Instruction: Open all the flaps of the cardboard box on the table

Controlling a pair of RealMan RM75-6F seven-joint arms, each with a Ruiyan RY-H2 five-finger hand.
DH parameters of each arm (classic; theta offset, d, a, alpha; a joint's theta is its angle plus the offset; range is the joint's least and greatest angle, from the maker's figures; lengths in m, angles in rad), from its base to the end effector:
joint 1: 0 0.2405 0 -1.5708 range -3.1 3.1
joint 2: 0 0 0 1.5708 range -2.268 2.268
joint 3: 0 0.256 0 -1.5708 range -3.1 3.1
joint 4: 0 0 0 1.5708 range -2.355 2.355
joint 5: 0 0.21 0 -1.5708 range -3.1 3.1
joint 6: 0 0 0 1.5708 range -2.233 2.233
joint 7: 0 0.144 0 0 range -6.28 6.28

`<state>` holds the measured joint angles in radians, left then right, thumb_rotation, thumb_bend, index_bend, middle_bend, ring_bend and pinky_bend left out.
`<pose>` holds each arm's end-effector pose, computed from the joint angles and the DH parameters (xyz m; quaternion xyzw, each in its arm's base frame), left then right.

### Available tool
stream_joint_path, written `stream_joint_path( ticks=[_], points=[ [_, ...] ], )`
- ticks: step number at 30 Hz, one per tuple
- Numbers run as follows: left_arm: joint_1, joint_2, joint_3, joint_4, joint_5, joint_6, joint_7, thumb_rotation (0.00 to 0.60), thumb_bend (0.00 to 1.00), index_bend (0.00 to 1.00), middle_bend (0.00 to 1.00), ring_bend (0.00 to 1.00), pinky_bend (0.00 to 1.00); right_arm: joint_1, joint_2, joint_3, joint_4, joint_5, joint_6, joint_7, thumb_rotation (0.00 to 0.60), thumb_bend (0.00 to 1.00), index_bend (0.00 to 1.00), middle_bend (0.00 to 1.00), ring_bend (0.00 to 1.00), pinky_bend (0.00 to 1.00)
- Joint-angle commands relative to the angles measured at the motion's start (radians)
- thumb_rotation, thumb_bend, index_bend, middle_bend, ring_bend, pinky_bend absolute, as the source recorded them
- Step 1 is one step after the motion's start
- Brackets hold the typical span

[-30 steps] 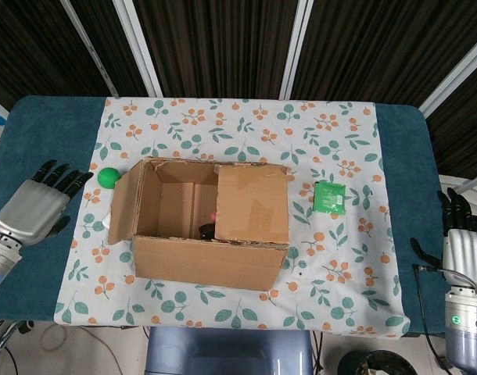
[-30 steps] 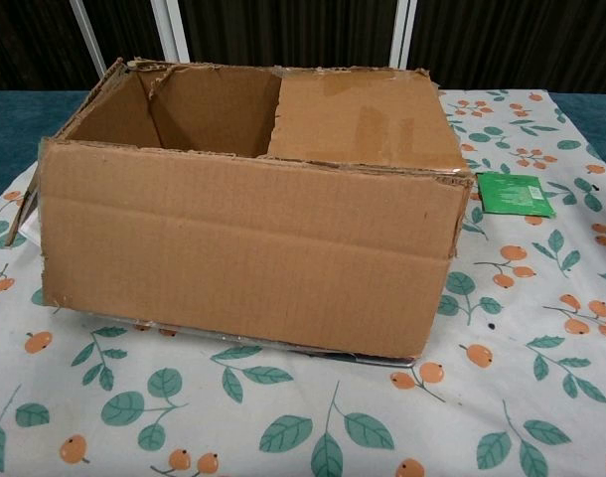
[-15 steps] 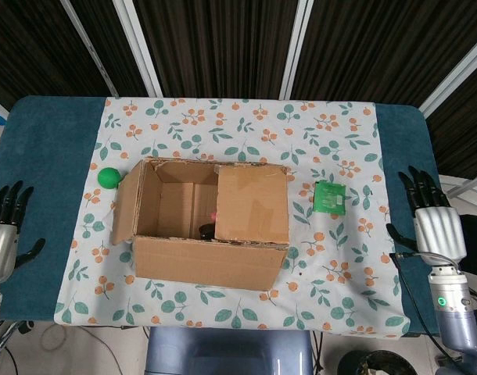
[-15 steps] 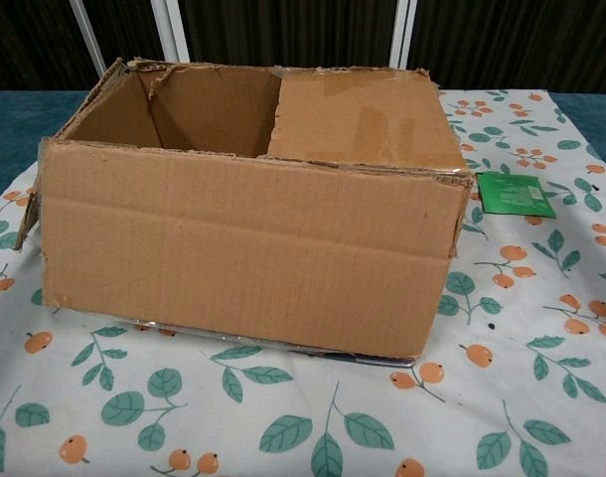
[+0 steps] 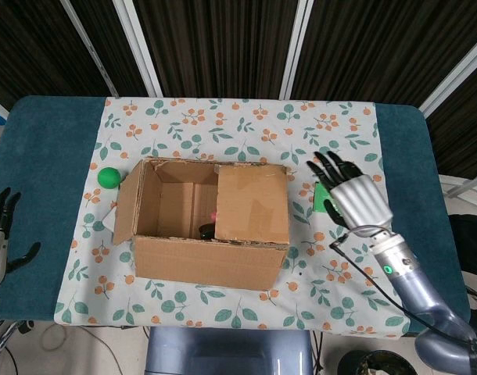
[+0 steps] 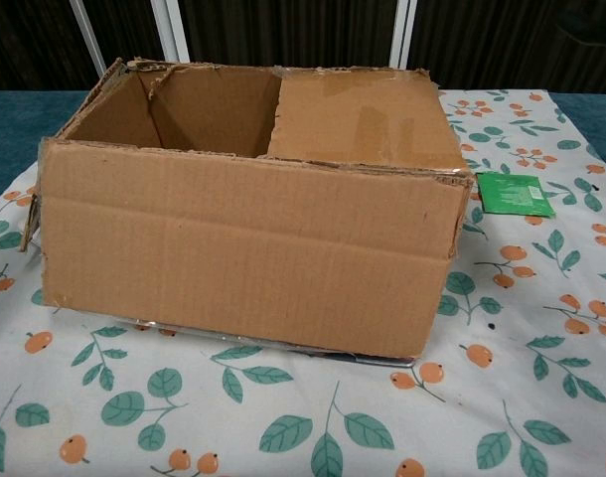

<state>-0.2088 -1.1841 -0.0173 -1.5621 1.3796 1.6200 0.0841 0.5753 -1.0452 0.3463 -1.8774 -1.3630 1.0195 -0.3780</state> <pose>-0.3022 0.2119 0.1626 -0.5707 -0.3273 -0.4113 0.6308 -0.1213 -0.3264 0.1454 0.7427 -0.2200 0.4233 0.4699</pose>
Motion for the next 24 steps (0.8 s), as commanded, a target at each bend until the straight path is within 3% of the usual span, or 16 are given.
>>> stream_joint_path(
  ticks=[1, 3, 5, 10, 16, 24],
  points=[
    [0.007, 0.000, -0.008, 0.015, 0.001, -0.017, -0.036, 0.600, 0.19, 0.00, 0.00, 0.00, 0.00, 0.160, -0.011, 0.046, -0.043, 0.047, -0.159, -0.078, 0.600, 0.86, 0.07, 0.07, 0.07, 0.24],
    [0.009, 0.002, -0.011, 0.018, 0.003, -0.026, -0.053, 0.600, 0.19, 0.00, 0.00, 0.00, 0.00, 0.234, -0.049, 0.057, -0.032, 0.075, -0.222, -0.096, 0.600, 0.96, 0.14, 0.12, 0.12, 0.26],
    [0.012, 0.006, -0.015, 0.020, 0.008, -0.034, -0.071, 0.600, 0.19, 0.00, 0.00, 0.00, 0.00, 0.320, -0.108, 0.067, 0.003, 0.118, -0.281, -0.111, 0.600, 1.00, 0.19, 0.16, 0.15, 0.27],
    [0.018, 0.011, -0.025, 0.022, 0.005, -0.049, -0.098, 0.600, 0.19, 0.00, 0.00, 0.00, 0.00, 0.451, -0.221, 0.077, 0.091, 0.198, -0.347, -0.121, 0.600, 1.00, 0.32, 0.24, 0.21, 0.28],
    [0.020, 0.014, -0.034, 0.021, 0.001, -0.079, -0.115, 0.600, 0.19, 0.00, 0.00, 0.00, 0.00, 0.585, -0.331, 0.060, 0.209, 0.274, -0.399, -0.149, 0.600, 1.00, 0.35, 0.26, 0.22, 0.28],
    [0.026, 0.016, -0.048, 0.020, 0.003, -0.098, -0.122, 0.600, 0.19, 0.00, 0.00, 0.00, 0.00, 0.697, -0.403, 0.018, 0.331, 0.315, -0.448, -0.140, 0.600, 1.00, 0.42, 0.32, 0.25, 0.28]
  ],
)
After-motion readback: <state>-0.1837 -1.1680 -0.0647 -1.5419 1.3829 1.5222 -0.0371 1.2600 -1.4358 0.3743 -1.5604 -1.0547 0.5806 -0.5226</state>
